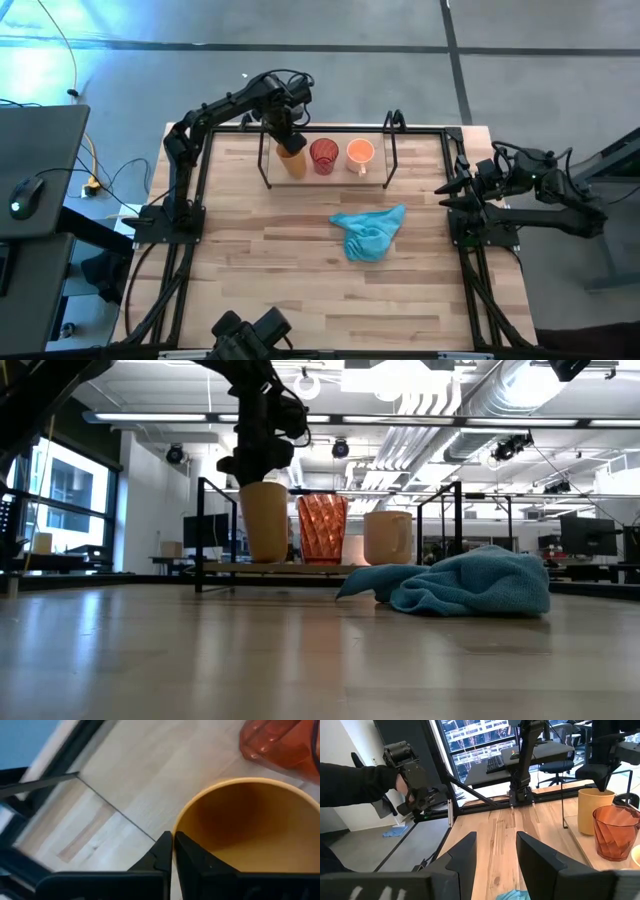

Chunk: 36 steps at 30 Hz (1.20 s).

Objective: Stack small to large cups/mugs on shelf
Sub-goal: Put the yellow cup on the shelf, then return to Home Position

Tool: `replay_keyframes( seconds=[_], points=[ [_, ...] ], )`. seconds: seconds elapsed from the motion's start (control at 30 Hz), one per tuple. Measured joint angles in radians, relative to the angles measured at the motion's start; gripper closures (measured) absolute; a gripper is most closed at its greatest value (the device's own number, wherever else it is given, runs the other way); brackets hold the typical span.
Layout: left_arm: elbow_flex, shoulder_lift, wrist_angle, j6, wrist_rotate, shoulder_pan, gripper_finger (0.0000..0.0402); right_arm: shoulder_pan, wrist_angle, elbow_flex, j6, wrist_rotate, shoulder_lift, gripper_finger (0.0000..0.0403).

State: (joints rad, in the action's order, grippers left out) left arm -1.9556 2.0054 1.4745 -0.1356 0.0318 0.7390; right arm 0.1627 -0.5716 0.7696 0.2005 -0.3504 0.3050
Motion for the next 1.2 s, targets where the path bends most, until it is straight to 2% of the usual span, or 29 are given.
replay_keyframes(
  seconds=[0.27, 0.63, 1.2],
  points=[
    [-0.001, -0.023, -0.001, 0.000, 0.029, 0.000, 0.0400, 0.000, 0.000, 0.000, -0.013, 0.000, 0.000, 0.0272],
    [-0.001, -0.023, -0.001, 0.000, 0.006, 0.000, 0.0396, 0.000, 0.000, 0.000, -0.018, 0.000, 0.000, 0.0272],
    [-0.001, -0.023, -0.011, -0.011, -0.002, 0.000, 0.0304, 0.000, -0.008, 0.000, -0.024, 0.000, 0.000, 0.0272]
  ],
)
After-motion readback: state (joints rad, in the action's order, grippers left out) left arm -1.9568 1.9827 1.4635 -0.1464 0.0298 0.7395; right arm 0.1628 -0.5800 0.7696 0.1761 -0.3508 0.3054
